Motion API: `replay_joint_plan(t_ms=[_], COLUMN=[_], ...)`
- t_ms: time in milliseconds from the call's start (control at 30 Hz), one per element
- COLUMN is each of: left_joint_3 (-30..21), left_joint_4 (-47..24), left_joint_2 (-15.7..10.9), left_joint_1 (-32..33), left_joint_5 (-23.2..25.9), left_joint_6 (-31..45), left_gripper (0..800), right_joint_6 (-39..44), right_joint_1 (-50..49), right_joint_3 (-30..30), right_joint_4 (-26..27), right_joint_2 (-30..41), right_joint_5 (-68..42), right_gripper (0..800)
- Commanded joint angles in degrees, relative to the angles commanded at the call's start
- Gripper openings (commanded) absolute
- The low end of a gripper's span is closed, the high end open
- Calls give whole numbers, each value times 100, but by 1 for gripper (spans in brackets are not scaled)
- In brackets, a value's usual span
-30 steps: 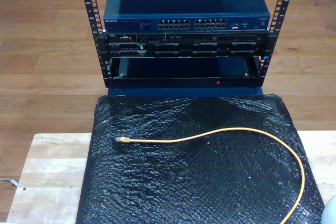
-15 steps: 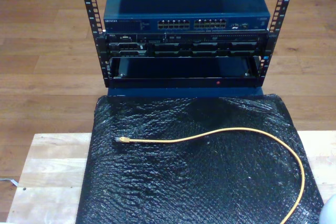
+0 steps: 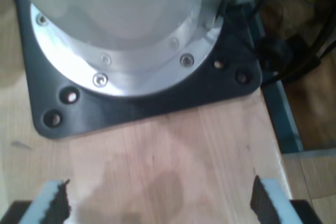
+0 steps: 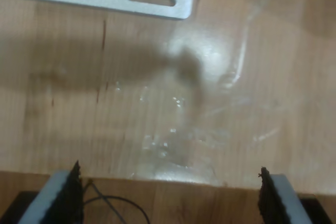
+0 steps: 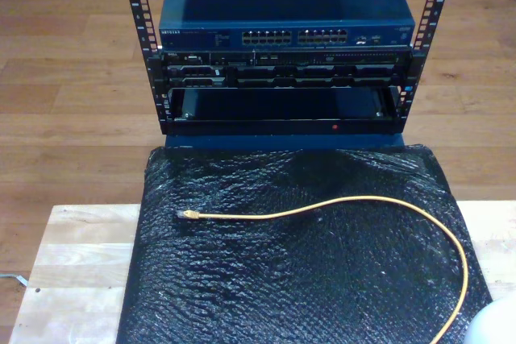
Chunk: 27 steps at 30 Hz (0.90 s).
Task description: Grab the cable and plug it in
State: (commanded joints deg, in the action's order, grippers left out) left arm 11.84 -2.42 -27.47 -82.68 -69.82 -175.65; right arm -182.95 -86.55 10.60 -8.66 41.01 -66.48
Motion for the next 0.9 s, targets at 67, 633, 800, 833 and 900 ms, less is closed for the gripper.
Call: replay_joint_plan(t_ms=[67,633,800,833,900], left_joint_3=[53,1143,1547,1591,1670], left_joint_4=[0,158,501,527,580], left_joint_2=[0,-18,-18,-18,-18], left_joint_1=[0,624,958,1002,1073], left_joint_5=[-62,-1451,-2084,-2215,-2409], left_joint_6=[-70,-932,-1169,-1222,-1327], left_gripper=[800,800,800,800,800], right_joint_6=[88,1486,2374,2514,2778], right_joint_1=[0,352,835,897,1029], right_joint_3=[167,2013,2646,2796,3033], right_joint_4=[-18,-62,-62,-62,-88], right_joint_2=[0,-853,-1468,-1618,-1820], right_joint_5=[-176,-1626,-2040,-2119,-2180], right_gripper=[797,796,796,796,796])
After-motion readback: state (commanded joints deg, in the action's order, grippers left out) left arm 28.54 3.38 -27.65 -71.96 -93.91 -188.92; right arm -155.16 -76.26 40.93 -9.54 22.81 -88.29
